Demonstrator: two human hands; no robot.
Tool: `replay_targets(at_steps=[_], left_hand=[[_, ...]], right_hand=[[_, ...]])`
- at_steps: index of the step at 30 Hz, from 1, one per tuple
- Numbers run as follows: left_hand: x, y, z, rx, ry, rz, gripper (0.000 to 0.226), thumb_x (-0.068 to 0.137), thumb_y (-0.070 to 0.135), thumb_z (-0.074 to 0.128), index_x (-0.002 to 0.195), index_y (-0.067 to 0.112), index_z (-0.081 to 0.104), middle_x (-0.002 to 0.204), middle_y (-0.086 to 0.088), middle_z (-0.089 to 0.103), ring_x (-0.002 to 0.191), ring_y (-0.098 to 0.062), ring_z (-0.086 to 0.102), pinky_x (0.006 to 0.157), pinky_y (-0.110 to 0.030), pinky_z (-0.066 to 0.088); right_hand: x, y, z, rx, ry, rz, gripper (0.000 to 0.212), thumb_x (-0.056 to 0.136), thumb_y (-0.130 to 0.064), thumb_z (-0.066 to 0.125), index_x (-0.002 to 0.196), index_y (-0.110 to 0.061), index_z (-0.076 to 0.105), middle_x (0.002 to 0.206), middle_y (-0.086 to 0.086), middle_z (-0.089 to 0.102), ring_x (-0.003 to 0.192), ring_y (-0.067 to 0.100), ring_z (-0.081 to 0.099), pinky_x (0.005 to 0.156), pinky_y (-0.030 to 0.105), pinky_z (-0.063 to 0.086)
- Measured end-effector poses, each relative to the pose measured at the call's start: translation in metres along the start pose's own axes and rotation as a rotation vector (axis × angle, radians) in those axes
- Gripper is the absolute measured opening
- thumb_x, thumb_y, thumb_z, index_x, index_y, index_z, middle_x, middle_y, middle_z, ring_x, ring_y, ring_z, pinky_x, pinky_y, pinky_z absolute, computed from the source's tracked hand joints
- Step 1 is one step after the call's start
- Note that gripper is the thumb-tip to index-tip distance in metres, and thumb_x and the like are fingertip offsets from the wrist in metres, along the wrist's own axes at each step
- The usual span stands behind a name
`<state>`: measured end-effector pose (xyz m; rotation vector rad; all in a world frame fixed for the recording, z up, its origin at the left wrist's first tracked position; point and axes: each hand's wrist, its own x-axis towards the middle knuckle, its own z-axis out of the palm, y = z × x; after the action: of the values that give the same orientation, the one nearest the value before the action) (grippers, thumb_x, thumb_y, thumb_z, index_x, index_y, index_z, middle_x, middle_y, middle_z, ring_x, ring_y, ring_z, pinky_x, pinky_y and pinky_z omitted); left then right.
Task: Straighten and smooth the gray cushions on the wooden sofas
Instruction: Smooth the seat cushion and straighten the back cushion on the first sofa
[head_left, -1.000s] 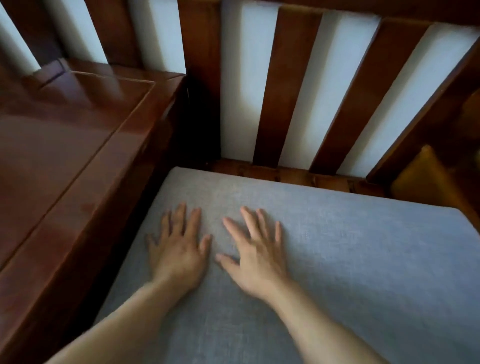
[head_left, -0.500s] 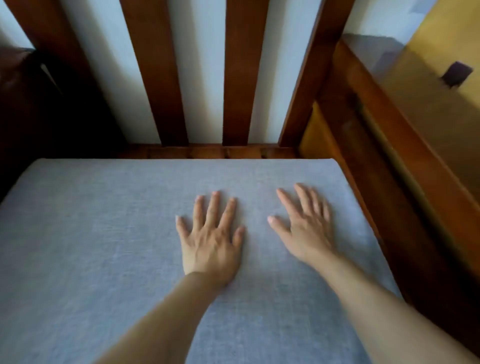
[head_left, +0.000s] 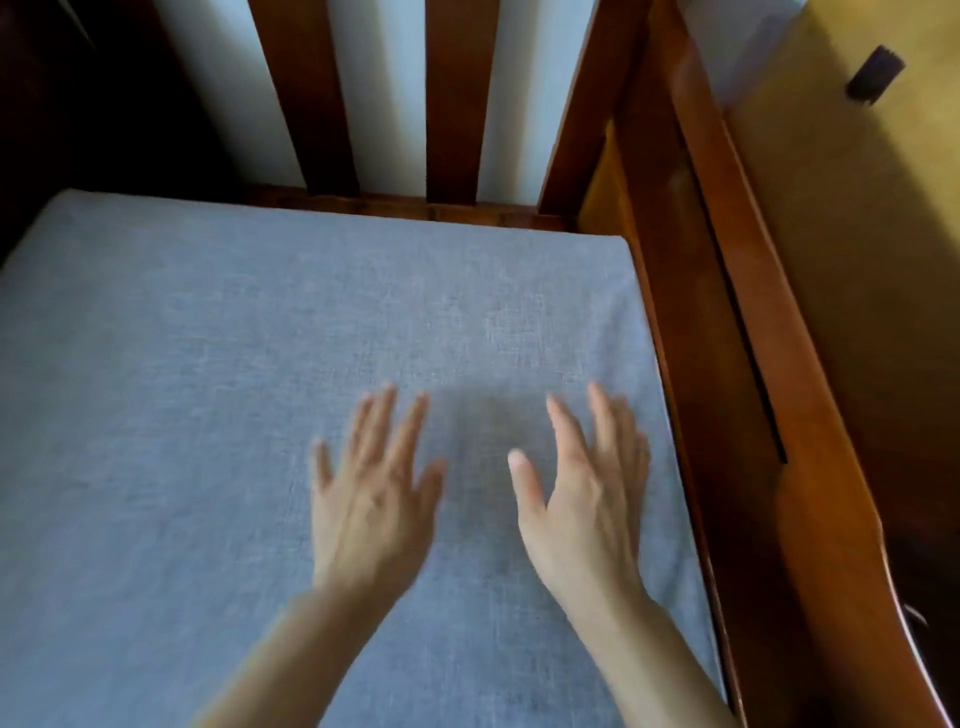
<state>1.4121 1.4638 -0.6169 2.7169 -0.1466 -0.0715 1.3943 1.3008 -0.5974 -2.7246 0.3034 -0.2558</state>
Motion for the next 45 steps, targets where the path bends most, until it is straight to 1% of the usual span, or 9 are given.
replay_targets(at_steps=[3,6,8,12,18,24,30,41,45], left_hand=[[-0.011,-0.074,-0.045,0.062,0.243,-0.212,0.060,0.091,0.047,0.033,0.148,0.028,0.030,0.158,-0.001,0.022,0.145,-0.024,0.017,0.109,-0.060,0.011],[-0.047,-0.157,-0.052,0.200,-0.046,-0.400,0.077,0.080,0.065,0.012,0.150,0.035,0.023,0.160,0.006,0.007,0.147,-0.021,0.006,0.113,-0.059,0.011],[-0.042,-0.183,-0.063,0.166,-0.133,-0.324,0.081,0.076,0.071,0.008,0.150,0.039,0.016,0.160,0.008,0.004,0.147,-0.017,0.003,0.114,-0.051,0.011],[-0.052,-0.216,-0.109,0.021,0.284,-0.249,0.058,0.096,0.043,0.039,0.150,0.030,0.023,0.159,0.003,0.016,0.147,-0.018,0.010,0.114,-0.051,0.009],[-0.137,-0.288,-0.087,0.129,-0.181,-0.382,0.065,0.094,0.059,0.019,0.152,0.036,0.001,0.160,0.007,-0.012,0.146,-0.017,-0.011,0.117,-0.050,0.004],[-0.217,-0.263,-0.122,0.018,0.109,-0.253,0.057,0.097,0.034,0.042,0.150,0.024,0.024,0.160,0.000,0.014,0.146,-0.017,0.010,0.113,-0.048,0.011],[-0.306,-0.251,-0.063,0.069,0.009,-0.192,0.064,0.091,0.054,0.022,0.150,0.030,0.023,0.158,0.005,0.004,0.146,-0.018,0.000,0.112,-0.063,0.015],[-0.281,-0.055,0.013,0.042,0.067,0.019,0.061,0.091,0.048,0.032,0.148,0.027,0.029,0.158,0.000,0.022,0.145,-0.024,0.015,0.110,-0.058,0.012],[-0.296,0.008,0.062,0.197,-0.194,0.060,0.068,0.086,0.062,0.013,0.150,0.040,0.009,0.160,0.005,-0.002,0.144,-0.023,-0.012,0.106,-0.060,-0.003]], right_hand=[[0.000,-0.057,0.015,0.108,0.095,-0.091,0.054,0.089,-0.042,0.045,0.138,-0.019,0.049,0.153,0.010,0.030,0.144,0.031,0.021,0.116,0.049,0.008],[-0.033,-0.100,0.074,-0.134,-0.319,-0.323,0.068,0.084,-0.054,0.046,0.143,-0.021,0.042,0.156,0.015,0.024,0.143,0.039,0.020,0.112,0.061,0.019],[-0.021,-0.141,0.087,-0.141,-0.394,-0.310,0.070,0.087,-0.055,0.050,0.147,-0.021,0.034,0.158,0.015,0.014,0.145,0.037,0.009,0.117,0.055,0.008],[-0.028,-0.237,0.081,0.248,0.165,-0.255,0.051,0.090,-0.038,0.048,0.135,-0.015,0.052,0.148,0.010,0.038,0.140,0.030,0.029,0.113,0.050,0.014],[-0.135,-0.253,0.159,-0.176,-0.394,-0.439,0.067,0.089,-0.054,0.028,0.150,-0.027,0.029,0.159,0.004,0.017,0.147,0.030,0.009,0.116,0.052,0.000],[-0.203,-0.275,0.075,0.160,-0.254,-0.343,0.052,0.097,-0.033,0.046,0.146,-0.016,0.037,0.156,0.012,0.021,0.143,0.026,0.018,0.117,0.046,0.014],[-0.312,-0.199,0.088,-0.087,-0.366,-0.520,0.064,0.086,-0.050,0.044,0.144,-0.022,0.037,0.156,0.007,0.025,0.143,0.031,0.024,0.110,0.060,0.023],[-0.274,0.013,-0.012,-0.071,-0.021,-0.156,0.060,0.094,-0.045,0.040,0.145,-0.013,0.036,0.155,0.012,0.026,0.143,0.031,0.021,0.113,0.053,0.015],[-0.296,0.095,-0.017,-0.248,-0.412,-0.247,0.073,0.089,-0.062,0.029,0.151,-0.025,0.016,0.161,0.005,0.007,0.147,0.027,0.005,0.115,0.053,0.005]])
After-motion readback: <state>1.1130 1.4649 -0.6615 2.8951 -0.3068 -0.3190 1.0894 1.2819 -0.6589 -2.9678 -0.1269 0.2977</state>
